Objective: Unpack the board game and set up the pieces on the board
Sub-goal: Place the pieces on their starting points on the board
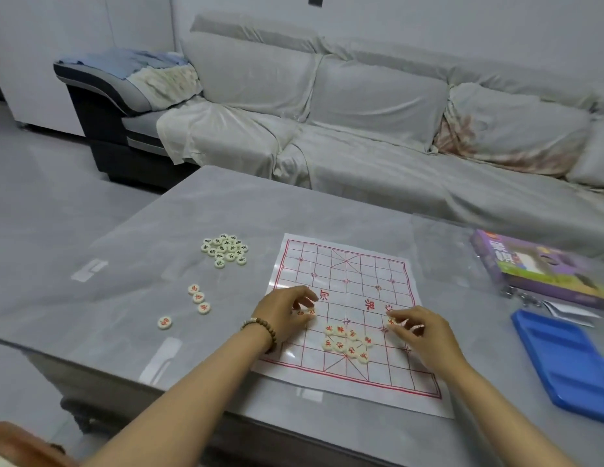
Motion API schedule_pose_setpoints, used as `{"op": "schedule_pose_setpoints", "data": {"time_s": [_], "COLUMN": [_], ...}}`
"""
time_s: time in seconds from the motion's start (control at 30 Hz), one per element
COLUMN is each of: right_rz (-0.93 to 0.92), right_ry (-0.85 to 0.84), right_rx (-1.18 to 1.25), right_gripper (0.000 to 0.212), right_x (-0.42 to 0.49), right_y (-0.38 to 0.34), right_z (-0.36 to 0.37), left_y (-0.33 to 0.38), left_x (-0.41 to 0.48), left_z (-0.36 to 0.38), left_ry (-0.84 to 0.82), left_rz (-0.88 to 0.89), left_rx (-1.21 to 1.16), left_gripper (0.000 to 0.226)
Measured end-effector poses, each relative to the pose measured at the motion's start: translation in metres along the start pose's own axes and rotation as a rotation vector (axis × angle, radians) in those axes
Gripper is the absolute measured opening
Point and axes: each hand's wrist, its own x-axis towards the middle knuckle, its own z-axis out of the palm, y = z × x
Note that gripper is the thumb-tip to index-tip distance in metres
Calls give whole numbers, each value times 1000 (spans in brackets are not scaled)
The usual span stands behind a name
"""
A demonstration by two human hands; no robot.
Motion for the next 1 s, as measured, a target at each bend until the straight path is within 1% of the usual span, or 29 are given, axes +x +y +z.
{"op": "schedule_pose_setpoints", "data": {"time_s": [0.07,0.2,0.37,0.53,0.63,0.7,0.8,0.93,1.0], "right_rz": [13,-12,-9,-100,-123,-147,-209,-298,-323], "right_ry": [-22,-124,-158,-94,-122,-164,-222,-328,-369], "right_rx": [-14,-70,-62,-39,44,74,107,27,-33], "right_gripper": [20,21,22,20,20,19,18,33,39], "right_x": [3,5,3,-6,-7,-4,7,22,29], "right_y": [4,2,-1,-21,-44,-61,-93,-143,-165], "right_z": [5,16,13,19,38,57,90,140,163], "left_y": [2,7,7,-9,-29,-45,-68,-103,-118], "left_x": [5,13,15,4,-10,-22,-42,-70,-81], "left_z": [8,17,18,-8,-34,-52,-78,-107,-118], "left_ry": [-16,-40,-38,49,100,112,133,177,165], "left_rz": [-9,-17,0,-13,-45,-71,-134,-212,-231], "left_rx": [29,52,41,-30,8,108,208,223,234], "left_gripper": [30,33,38,34,32,37,51,68,69]}}
